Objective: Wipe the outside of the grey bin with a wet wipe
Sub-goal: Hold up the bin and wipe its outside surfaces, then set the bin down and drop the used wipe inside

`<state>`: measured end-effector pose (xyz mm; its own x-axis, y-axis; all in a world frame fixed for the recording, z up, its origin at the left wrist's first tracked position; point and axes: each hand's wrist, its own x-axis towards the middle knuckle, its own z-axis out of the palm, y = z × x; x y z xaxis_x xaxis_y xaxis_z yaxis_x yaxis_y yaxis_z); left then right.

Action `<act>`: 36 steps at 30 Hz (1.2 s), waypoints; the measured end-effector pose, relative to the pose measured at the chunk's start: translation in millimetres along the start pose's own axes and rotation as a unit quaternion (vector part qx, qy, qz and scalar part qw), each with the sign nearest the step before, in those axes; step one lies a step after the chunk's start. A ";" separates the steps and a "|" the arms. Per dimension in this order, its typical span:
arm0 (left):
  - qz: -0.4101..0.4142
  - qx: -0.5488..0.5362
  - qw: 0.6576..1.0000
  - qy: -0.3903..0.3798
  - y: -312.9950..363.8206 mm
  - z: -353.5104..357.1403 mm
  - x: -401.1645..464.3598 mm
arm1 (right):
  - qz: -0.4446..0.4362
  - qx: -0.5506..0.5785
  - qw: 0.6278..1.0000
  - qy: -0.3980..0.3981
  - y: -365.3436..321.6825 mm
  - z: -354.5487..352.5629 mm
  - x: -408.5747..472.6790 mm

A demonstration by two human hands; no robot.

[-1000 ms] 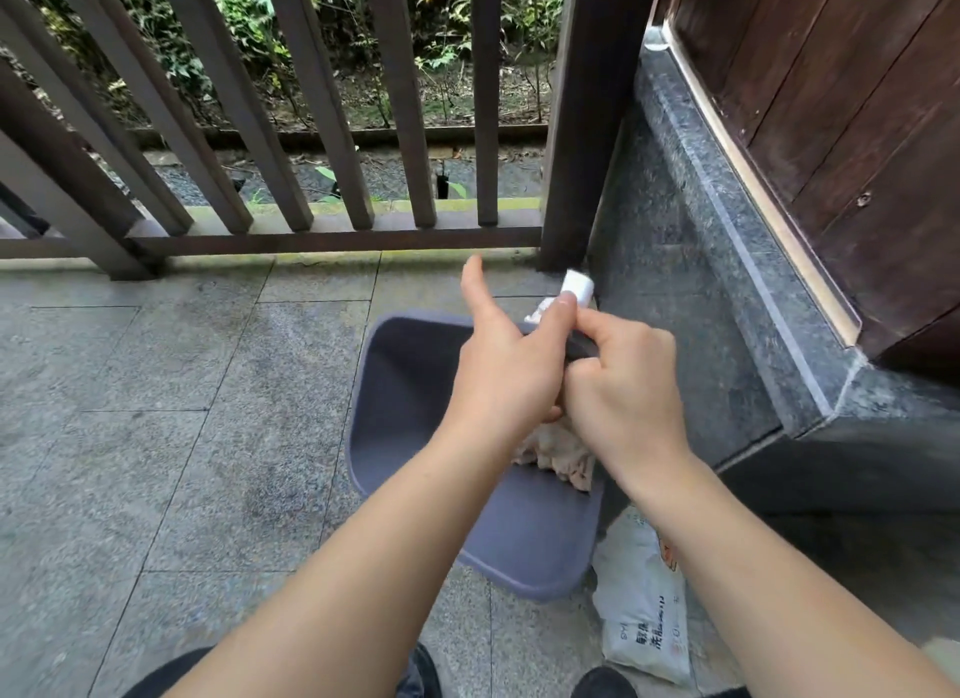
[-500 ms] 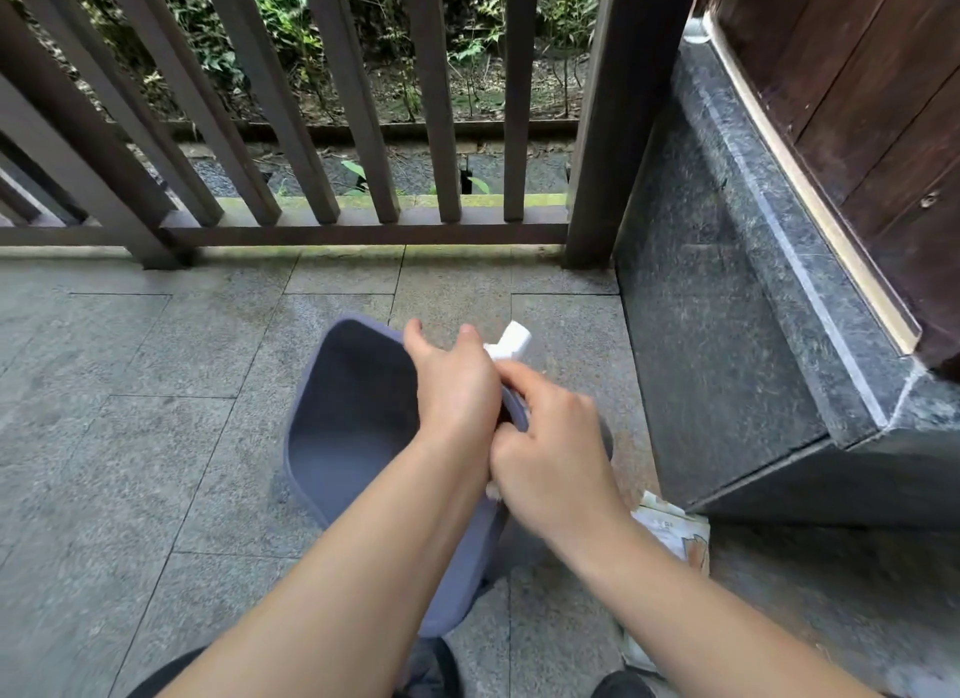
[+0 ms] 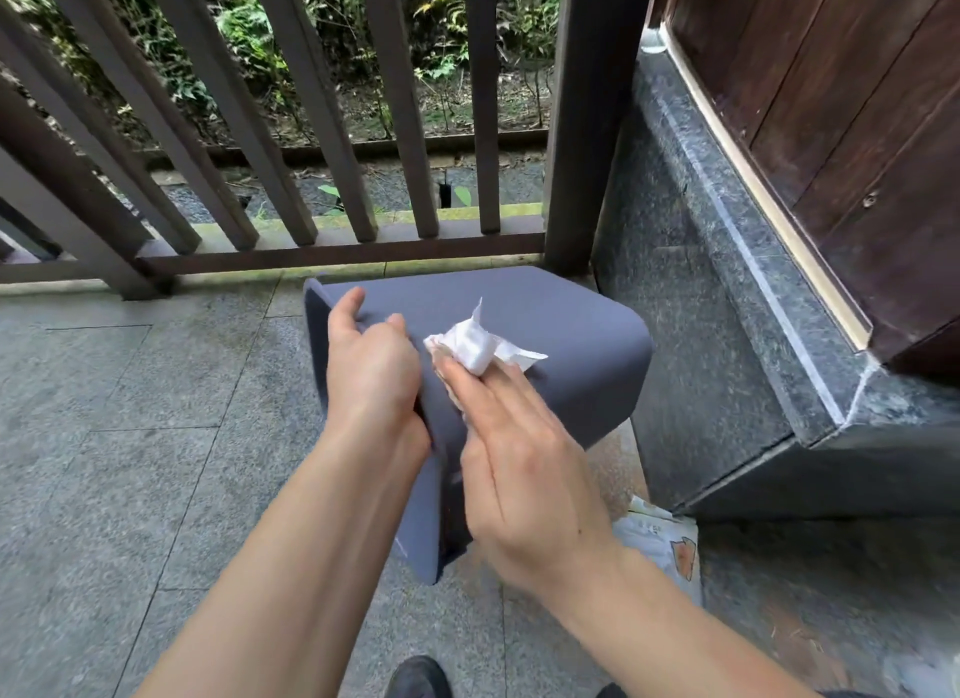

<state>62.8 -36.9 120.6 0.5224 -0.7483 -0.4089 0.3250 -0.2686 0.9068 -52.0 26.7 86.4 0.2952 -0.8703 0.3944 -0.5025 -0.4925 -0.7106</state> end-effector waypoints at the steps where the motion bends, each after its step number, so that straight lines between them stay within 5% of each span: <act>1: 0.006 0.004 1.000 0.002 1.5 -0.7 -0.4 | 0.020 0.006 1.000 -0.001 7.8 -6.6 0.9; 4: 0.037 0.013 0.999 0.015 8.1 -6.2 -3.9 | 0.134 0.069 0.988 0.038 29.6 -31.5 12.0; 7: 0.068 0.031 0.997 0.011 10.6 -10.3 -10.7 | 0.266 0.263 0.920 0.114 44.4 -52.9 26.3; 12: 0.108 0.056 0.992 -0.016 4.0 -11.4 -23.8 | 0.283 0.402 0.854 0.168 43.5 -58.7 30.8; 20: 0.076 0.050 0.995 -0.038 -0.8 -9.6 -24.0 | 0.292 0.407 0.859 0.105 41.0 -55.9 34.4; 26: 0.130 0.185 0.971 -0.080 -7.0 -9.8 -20.8 | 0.259 0.362 0.882 0.153 49.5 -56.7 35.5; 29: 0.193 0.320 0.919 -0.124 -10.5 -11.2 -16.6 | 0.283 0.339 0.890 0.112 56.5 -58.0 35.8; 33: 0.273 0.510 0.781 -0.236 -8.1 -20.9 2.5 | 0.320 0.294 0.899 0.054 66.9 -68.2 36.7; 36: 0.272 0.591 0.709 -0.272 -10.8 -26.2 16.2 | 0.358 0.252 0.898 0.037 77.4 -77.3 37.9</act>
<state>88.5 -30.2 101.4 -0.1688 -0.9732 -0.1564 -0.8642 0.0698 0.4982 -142.6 -45.3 91.4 -0.0216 -0.9692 -0.2452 -0.1051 0.2461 -0.9635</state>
